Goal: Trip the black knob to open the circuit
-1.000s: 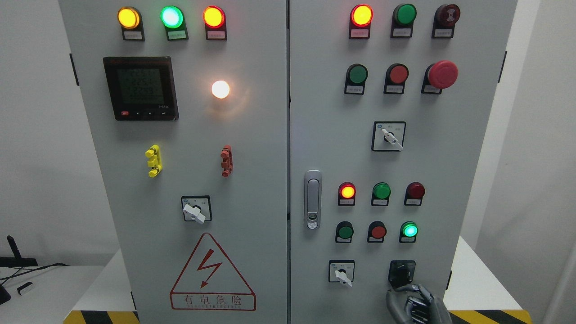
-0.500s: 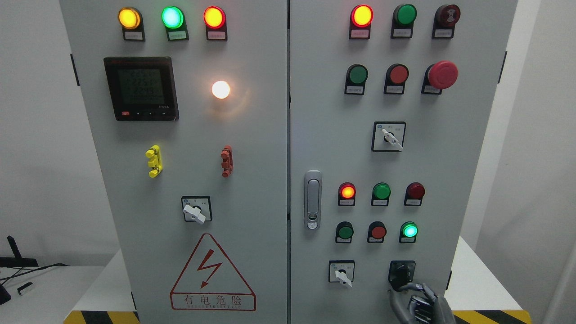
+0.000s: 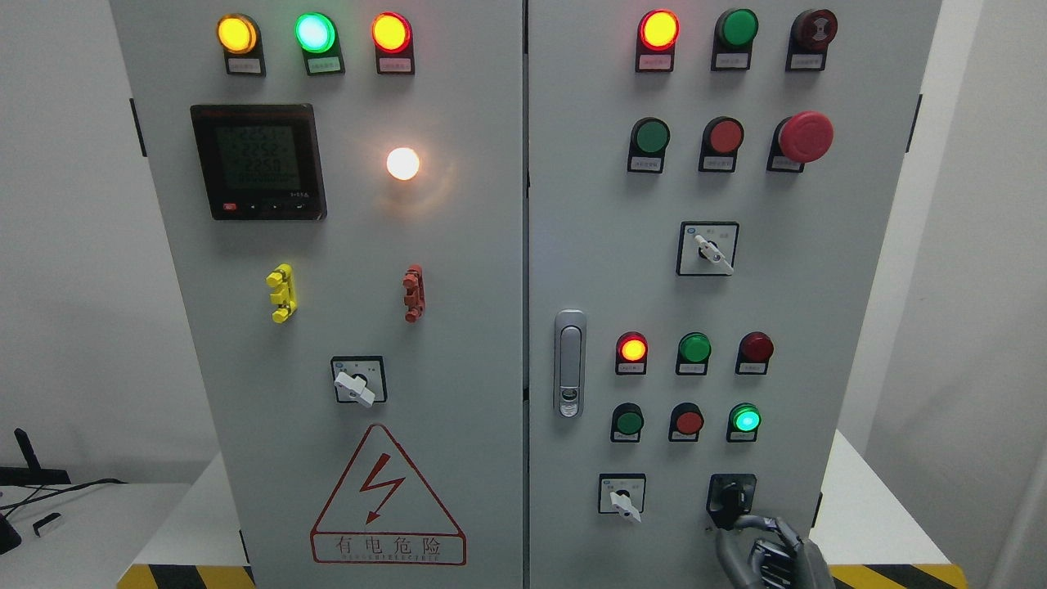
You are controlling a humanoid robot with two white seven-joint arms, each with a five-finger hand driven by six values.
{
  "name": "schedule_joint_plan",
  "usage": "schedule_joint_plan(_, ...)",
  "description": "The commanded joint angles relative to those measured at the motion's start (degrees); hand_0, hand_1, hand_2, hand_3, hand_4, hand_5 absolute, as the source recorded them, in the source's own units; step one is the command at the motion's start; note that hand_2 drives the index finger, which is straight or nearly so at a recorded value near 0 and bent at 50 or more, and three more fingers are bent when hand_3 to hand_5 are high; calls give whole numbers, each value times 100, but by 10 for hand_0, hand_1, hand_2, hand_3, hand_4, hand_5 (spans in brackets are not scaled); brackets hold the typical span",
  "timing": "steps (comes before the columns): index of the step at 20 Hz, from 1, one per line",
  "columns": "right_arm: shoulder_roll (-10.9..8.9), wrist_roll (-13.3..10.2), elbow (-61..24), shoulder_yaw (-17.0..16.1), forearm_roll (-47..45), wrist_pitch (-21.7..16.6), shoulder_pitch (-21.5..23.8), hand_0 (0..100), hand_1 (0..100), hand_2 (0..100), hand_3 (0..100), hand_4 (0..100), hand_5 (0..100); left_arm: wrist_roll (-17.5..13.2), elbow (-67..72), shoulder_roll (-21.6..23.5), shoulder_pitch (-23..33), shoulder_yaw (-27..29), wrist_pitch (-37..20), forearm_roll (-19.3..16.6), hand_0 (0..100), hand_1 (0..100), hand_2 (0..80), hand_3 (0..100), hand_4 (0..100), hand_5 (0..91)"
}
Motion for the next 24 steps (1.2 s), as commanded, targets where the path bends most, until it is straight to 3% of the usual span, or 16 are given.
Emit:
schedule_joint_plan(1,-4,-9,15,-62,1,21,21,389,736,441,1000,984,958,-2,0,1,0,0,1,-176,120,389,0,0,0,0)
schedule_joint_plan(16,-30,35,85,-413,1,4,39,392,733,440,1000,983,956,-2,0,1,0,0,1,-176,120,389,0,0,0,0)
schedule_joint_plan(24,-206,35,-72,-554,-52,-23,223,412,730,448,1000,971,944,-2,0,1,0,0,1,-176,120,389,0,0,0,0)
